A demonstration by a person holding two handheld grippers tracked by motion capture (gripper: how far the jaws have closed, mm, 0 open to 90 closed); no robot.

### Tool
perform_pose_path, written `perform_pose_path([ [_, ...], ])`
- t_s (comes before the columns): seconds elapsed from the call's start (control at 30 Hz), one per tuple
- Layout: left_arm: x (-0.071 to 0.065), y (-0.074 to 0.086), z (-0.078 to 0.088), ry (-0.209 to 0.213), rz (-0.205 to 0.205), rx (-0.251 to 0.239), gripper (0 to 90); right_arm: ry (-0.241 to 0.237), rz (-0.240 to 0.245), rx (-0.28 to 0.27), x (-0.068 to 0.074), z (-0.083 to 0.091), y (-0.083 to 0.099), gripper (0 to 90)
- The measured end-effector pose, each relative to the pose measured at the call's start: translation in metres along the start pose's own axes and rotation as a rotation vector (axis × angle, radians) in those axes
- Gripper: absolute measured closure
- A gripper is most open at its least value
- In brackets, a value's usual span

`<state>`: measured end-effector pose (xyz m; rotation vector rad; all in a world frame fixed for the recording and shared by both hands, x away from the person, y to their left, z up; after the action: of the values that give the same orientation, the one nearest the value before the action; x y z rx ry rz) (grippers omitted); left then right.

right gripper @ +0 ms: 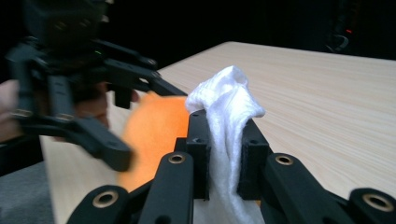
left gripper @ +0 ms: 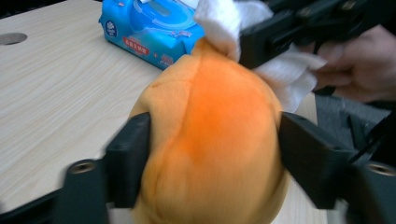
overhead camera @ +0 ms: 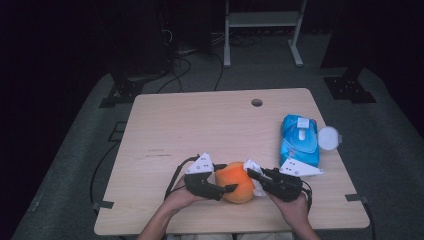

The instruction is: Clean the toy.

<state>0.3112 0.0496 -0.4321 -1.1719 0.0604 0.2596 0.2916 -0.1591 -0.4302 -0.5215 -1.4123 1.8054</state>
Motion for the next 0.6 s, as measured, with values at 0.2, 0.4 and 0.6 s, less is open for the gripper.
perform_pose_path([
  [0.2,0.001,0.006,-0.009,-0.045,-0.029,0.006,24.2,0.016,-0.026,0.005,-0.004,0.002,-0.001,77.6],
  [0.4,0.0,0.003,-0.008,-0.061,-0.024,-0.002,31.3,-0.044,0.113,0.013,0.027,-0.001,-0.006,77.5],
  [0.6,-0.003,0.005,-0.012,-0.025,-0.034,-0.001,27.1,0.083,0.048,0.005,-0.006,0.005,-0.004,77.3],
])
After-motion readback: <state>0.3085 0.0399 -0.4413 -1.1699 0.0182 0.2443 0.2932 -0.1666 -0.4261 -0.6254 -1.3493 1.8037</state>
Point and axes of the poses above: each handheld gripper's, and its own axes: z roughly backward along the jaws, y roughly out of its underside, x roughly to its left, the point moved 4 cm from there along -z, roughly forward along the jaws, and after that the axes turned 11 degrees about y, right-handed, at the moved point
